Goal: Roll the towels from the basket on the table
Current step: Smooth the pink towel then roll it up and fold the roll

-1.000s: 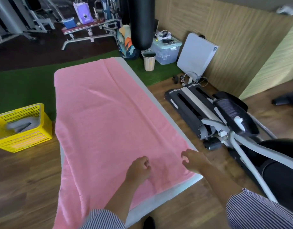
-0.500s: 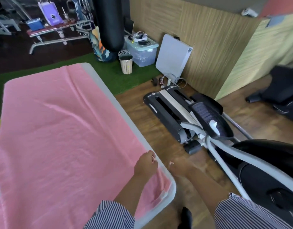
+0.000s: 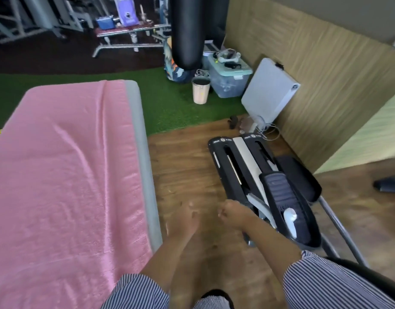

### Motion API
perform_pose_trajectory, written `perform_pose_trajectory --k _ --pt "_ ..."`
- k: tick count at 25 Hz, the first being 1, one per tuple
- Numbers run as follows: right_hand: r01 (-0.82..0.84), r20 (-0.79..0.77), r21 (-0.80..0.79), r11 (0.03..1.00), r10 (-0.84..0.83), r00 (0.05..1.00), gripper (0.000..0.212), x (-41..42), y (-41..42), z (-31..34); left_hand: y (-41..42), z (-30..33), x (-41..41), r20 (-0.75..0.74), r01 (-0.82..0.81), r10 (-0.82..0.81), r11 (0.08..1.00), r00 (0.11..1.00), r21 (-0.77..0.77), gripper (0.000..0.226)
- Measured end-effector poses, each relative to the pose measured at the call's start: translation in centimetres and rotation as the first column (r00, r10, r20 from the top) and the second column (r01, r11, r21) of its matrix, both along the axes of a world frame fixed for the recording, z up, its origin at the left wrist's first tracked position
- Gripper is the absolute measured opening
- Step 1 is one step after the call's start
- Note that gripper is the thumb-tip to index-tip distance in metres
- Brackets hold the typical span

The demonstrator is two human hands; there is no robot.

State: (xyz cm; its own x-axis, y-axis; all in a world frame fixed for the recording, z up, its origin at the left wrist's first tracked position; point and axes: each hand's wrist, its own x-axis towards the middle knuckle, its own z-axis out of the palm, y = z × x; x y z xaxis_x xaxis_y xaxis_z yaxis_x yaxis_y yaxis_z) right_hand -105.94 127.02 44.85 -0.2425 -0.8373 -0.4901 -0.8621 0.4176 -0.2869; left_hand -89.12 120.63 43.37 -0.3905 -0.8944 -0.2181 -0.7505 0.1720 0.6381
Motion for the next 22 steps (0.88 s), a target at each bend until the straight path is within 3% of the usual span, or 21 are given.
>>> perform_pose_trajectory --k 4,9,15,22 --pt "-0.165 -0.004 -0.023 0.986 0.165 0.986 0.014 -2.3 -6.3 1.5 -3.7 0.4 -2.3 0.010 -0.165 0.165 0.986 0.986 0.000 0.032" --pt "-0.369 -0.050 -0.039 0.929 0.367 0.929 0.024 -5.8 -15.1 1.7 -10.4 1.2 -6.1 0.098 -0.280 0.274 0.958 0.957 0.056 0.036" --pt "-0.421 -0.012 -0.061 0.905 0.421 0.907 0.031 -10.0 -29.1 1.5 -22.9 2.1 -7.8 0.132 -0.456 0.454 0.890 0.881 -0.011 0.032" --pt "-0.541 -0.126 -0.180 0.822 0.526 0.841 0.034 -12.3 -43.8 2.7 -31.6 1.9 -4.3 0.185 -0.599 0.597 0.799 0.781 -0.048 0.030"
